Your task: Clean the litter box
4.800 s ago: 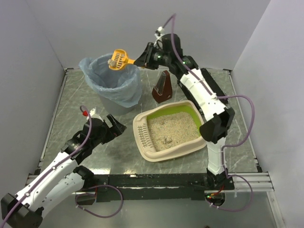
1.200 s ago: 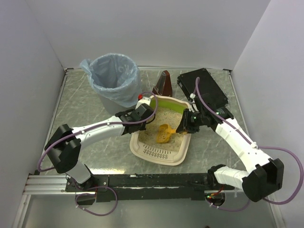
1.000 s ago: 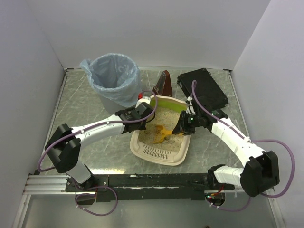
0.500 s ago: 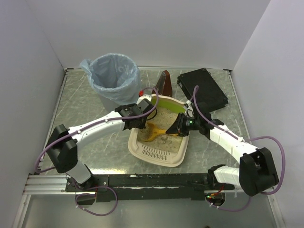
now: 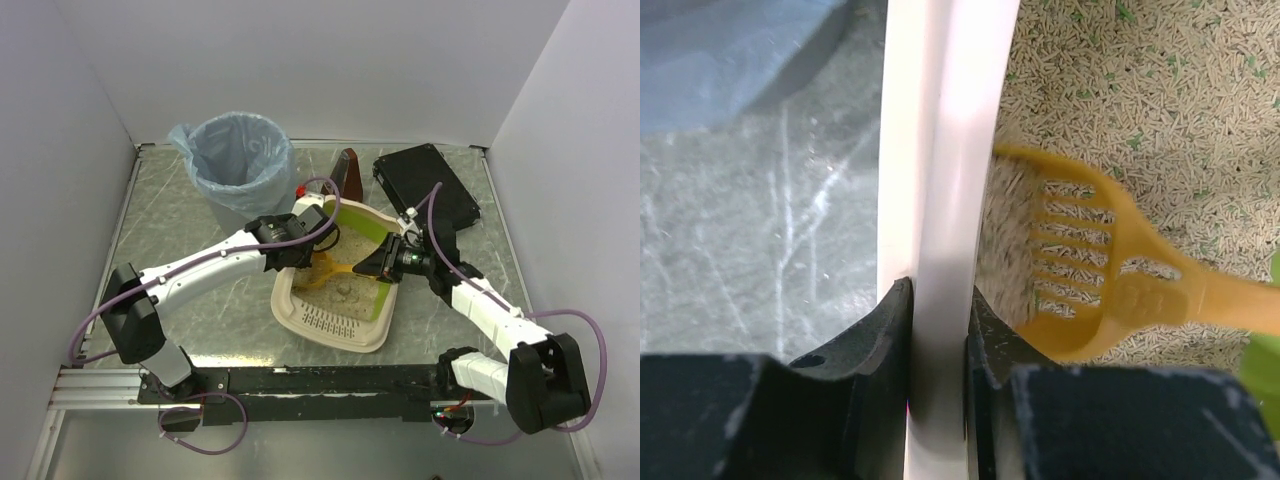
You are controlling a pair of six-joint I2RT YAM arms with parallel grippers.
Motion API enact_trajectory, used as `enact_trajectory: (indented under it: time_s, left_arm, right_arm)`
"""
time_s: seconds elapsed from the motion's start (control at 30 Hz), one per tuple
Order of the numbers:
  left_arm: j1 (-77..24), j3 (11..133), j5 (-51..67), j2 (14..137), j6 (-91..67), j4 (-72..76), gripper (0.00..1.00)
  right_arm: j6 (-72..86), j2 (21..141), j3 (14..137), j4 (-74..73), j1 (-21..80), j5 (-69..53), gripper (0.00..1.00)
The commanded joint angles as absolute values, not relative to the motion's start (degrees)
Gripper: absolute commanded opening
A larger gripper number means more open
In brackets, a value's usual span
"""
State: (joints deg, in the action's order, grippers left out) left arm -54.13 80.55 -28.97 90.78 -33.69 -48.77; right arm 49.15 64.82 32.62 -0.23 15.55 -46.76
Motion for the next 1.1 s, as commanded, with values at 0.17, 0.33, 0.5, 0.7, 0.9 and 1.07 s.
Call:
enact_trajectory:
  time_s: [0.17,0.33,0.5,0.7,0.9,1.07]
  left_arm:
    - [-56.9,81.6,-29.5,84.6,-44.6,-39.4,0.01]
    - [-56.4,80.1,-30.8,84.1,-45.8,-39.2,0.01]
    - [-54.7,78.5,-30.9,84.1,-47.8,-39.6,0.01]
    - [-53.7,76.7,-31.1,83.1,-48.1,-39.2,0.01]
    - [-52.0,75.5,-31.0,82.5,-48.5,-39.6,0.01]
    - [-50.5,73.1,-28.2,80.3,-47.1,-37.6,0.01]
  right_arm:
    - [52.6,59.4,27.6,9.7,10.6,-50.3,0.0]
    - [51.6,56.7,27.4,7.7,8.9,-50.2,0.0]
    - [46.5,54.0,30.5,0.7,6.5,-50.4,0.0]
    - [44.4,53.8,32.2,-1.7,2.4,-54.8,0.0]
    - [41.9,50.9,34.6,-4.6,-2.3,-59.5,0.0]
    - [43.7,46.7,33.7,-2.4,-6.1,-64.5,0.0]
